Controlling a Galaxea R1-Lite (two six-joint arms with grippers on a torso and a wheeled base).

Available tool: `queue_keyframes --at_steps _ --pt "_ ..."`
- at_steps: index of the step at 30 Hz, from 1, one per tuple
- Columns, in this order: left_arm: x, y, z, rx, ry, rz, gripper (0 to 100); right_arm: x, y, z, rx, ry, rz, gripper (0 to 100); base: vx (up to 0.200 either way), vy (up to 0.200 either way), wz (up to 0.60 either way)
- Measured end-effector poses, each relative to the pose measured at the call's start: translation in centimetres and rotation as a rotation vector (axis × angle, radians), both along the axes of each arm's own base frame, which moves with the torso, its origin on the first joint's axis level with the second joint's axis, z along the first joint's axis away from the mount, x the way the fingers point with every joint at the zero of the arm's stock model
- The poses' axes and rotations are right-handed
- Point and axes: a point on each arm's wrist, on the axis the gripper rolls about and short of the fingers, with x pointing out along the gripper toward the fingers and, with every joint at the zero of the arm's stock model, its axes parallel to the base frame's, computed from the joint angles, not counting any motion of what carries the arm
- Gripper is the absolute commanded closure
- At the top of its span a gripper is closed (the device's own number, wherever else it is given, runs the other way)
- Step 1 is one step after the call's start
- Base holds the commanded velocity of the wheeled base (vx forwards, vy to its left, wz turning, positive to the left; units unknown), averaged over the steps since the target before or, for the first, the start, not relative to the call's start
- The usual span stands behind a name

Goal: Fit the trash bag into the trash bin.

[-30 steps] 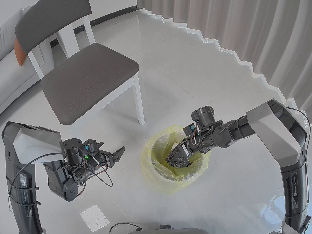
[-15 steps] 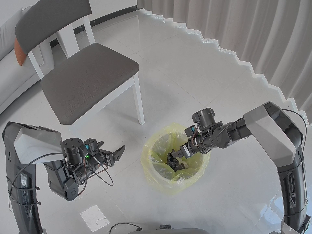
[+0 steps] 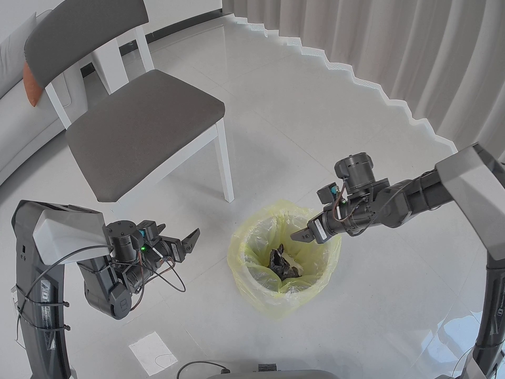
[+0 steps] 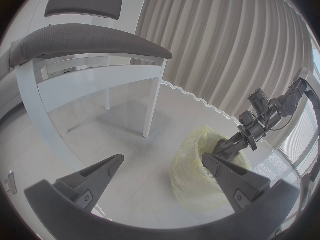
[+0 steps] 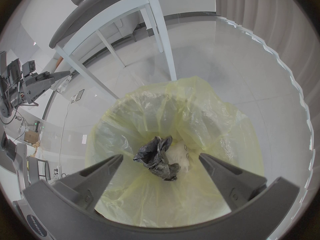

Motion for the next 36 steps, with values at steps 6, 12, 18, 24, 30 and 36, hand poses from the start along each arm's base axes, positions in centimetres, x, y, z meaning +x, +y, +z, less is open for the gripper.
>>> queue_keyframes --at_steps 6,12,18,24,30,36 --pt "0.1 0.0 0.1 0.0 -0.006 -0.014 0 -2.6 -2.6 2.3 0.014 -0.037 -0.03 0 0.2 0.0 0.0" --pt "-0.1 -0.6 0.6 -0.004 -0.019 -0.03 0 -4.8 -5.6 3.4 0.015 -0.047 -0.079 0 0.1 0.0 0.0" --pt "-0.7 -1.5 1.1 -0.007 -0.022 -0.029 0 -6.4 -8.4 2.2 0.003 0.014 -0.131 0 0.0 0.0 0.0" --pt "-1.0 -1.8 1.3 -0.016 -0.02 -0.029 0 -6.8 -11.1 -1.1 0.017 0.101 -0.169 0 0.0 0.0 0.0" --pt "-1.1 -1.7 1.2 -0.016 -0.012 -0.025 0 -6.3 -11.8 -4.2 0.033 0.077 -0.185 0 0.0 0.0 0.0" --pt "-1.2 -1.5 0.9 -0.015 0.002 -0.02 0 -5.4 -11.3 -7.1 0.039 0.084 -0.177 0 0.0 0.0 0.0"
